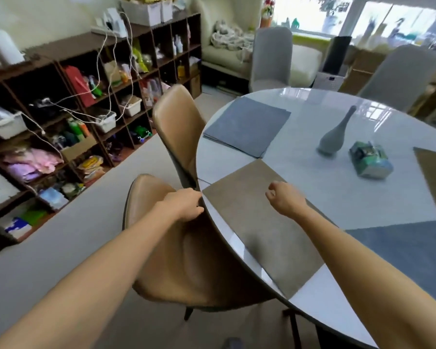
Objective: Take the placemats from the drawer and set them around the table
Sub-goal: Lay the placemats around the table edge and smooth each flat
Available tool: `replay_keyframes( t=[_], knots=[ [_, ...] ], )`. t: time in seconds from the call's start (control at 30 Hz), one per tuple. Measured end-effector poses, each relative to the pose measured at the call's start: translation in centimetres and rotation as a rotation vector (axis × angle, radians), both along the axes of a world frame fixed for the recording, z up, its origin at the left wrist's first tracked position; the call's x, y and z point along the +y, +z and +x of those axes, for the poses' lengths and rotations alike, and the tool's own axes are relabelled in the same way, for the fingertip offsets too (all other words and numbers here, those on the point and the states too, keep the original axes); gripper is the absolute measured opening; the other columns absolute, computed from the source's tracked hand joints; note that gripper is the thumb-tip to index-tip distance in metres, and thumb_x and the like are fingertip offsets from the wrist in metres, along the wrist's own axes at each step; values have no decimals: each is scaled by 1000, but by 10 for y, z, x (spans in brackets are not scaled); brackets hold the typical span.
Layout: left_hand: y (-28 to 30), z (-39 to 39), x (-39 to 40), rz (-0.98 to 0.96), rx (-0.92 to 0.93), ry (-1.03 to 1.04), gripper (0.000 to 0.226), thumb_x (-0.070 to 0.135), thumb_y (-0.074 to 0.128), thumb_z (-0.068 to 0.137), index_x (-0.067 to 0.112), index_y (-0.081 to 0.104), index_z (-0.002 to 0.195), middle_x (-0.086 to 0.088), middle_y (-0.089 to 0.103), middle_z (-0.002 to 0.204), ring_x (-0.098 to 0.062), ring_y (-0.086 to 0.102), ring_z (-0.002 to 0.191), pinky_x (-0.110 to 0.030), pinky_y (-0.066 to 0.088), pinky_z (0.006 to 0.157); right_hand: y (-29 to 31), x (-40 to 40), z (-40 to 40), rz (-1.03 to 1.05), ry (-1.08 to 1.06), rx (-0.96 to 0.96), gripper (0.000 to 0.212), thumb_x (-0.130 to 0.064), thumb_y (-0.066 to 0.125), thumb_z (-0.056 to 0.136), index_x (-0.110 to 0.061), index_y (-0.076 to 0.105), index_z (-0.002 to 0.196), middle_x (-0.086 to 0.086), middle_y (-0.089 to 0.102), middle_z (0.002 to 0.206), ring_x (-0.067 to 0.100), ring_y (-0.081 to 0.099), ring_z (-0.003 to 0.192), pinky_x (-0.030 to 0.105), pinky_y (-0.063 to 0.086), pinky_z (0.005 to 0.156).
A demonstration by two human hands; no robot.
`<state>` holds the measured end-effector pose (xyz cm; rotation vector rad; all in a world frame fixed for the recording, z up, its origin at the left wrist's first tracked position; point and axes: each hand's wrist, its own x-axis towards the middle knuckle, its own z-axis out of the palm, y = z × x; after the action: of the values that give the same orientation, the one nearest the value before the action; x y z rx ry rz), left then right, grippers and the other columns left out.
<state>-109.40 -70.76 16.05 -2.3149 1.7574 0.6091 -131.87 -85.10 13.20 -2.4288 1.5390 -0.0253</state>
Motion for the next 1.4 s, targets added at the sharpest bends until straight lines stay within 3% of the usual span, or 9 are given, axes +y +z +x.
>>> replay_keyframes(
  t=[0.1,0.23,0.5,0.73,0.83,0.93,1.07,1.3,1.4],
  knots=[
    [-17,22,-54,18,15,-24,38,37,47,96,20,52,130,-6,53,130,-28,51,121,-42,47,93,-12,-48,19,3,-48,-2,31,-27,43,96,-5,59,112,15,63,116,34,57,105,39,48,82],
    [-55,45,-131,43,72,73,52,45,47,95,17,43,139,-9,43,142,-29,41,131,-47,40,104,-44,-126,52,35,-33,8,36,-27,44,96,-5,53,123,15,56,127,34,52,116,41,45,91],
    [-124,53,-264,114,135,79,97,61,53,87,24,-7,154,-8,-13,161,-37,-11,147,-57,11,115,-119,-267,109,75,44,39,35,-26,48,92,-5,46,119,15,47,129,35,44,120,42,39,94],
    [-178,54,-297,173,121,131,108,78,45,78,30,-20,150,-4,-30,156,-35,-23,144,-66,-1,111,-167,-323,142,76,220,55,76,-47,61,86,-11,29,144,12,15,158,29,8,147,41,14,118],
    [-184,52,-295,169,80,122,109,78,46,78,30,-19,150,-4,-30,156,-36,-23,144,-66,1,111,-172,-333,145,75,247,14,69,-47,61,86,-12,36,139,11,31,149,29,23,142,41,25,112],
    [-181,53,-297,178,94,130,108,75,49,79,31,-19,150,-4,-30,157,-35,-22,145,-65,2,112,-168,-339,146,-61,373,64,44,-40,55,90,-8,48,120,9,49,123,28,45,121,40,44,87],
    [-180,52,-296,190,110,141,109,75,49,78,32,-21,150,-3,-32,156,-34,-25,144,-65,-1,112,-160,-337,151,-206,524,122,19,-18,38,98,-6,52,104,11,59,104,31,59,100,38,42,61],
    [-170,60,-301,219,176,140,102,65,53,84,28,-12,153,-4,-25,159,-33,-18,146,-64,3,114,-130,-351,154,-144,252,67,17,1,44,83,-6,58,91,24,63,88,43,60,82,37,36,62],
    [-139,68,-305,-108,159,160,85,50,55,91,22,5,155,-7,-1,162,-29,-3,149,-56,8,118,-98,-347,143,-205,281,49,16,-4,45,86,-10,59,92,23,63,84,43,60,78,37,37,60]
  ],
)
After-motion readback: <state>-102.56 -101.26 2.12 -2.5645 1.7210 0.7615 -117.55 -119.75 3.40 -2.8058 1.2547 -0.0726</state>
